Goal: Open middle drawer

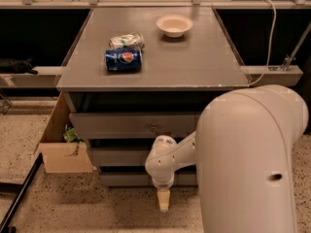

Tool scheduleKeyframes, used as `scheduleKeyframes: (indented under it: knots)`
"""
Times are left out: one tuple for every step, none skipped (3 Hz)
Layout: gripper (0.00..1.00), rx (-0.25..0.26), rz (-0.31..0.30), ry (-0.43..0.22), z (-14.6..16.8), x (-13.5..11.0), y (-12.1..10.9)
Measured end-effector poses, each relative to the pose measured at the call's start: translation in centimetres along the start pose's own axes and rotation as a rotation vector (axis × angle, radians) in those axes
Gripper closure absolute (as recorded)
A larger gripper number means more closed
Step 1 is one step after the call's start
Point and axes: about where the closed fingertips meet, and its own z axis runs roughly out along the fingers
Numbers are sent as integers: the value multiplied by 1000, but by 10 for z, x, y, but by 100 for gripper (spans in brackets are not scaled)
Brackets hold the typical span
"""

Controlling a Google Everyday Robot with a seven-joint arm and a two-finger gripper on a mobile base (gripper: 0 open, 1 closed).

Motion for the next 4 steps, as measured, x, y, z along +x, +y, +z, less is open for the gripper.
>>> scheduleKeyframes:
  knots:
    - [0, 7, -4, -5, -1, -3, -6]
    - [0, 16, -17, 24, 1, 1, -7]
    - [0, 19, -30, 68, 2, 8, -22]
    - [0, 48, -34, 152, 2, 15, -47]
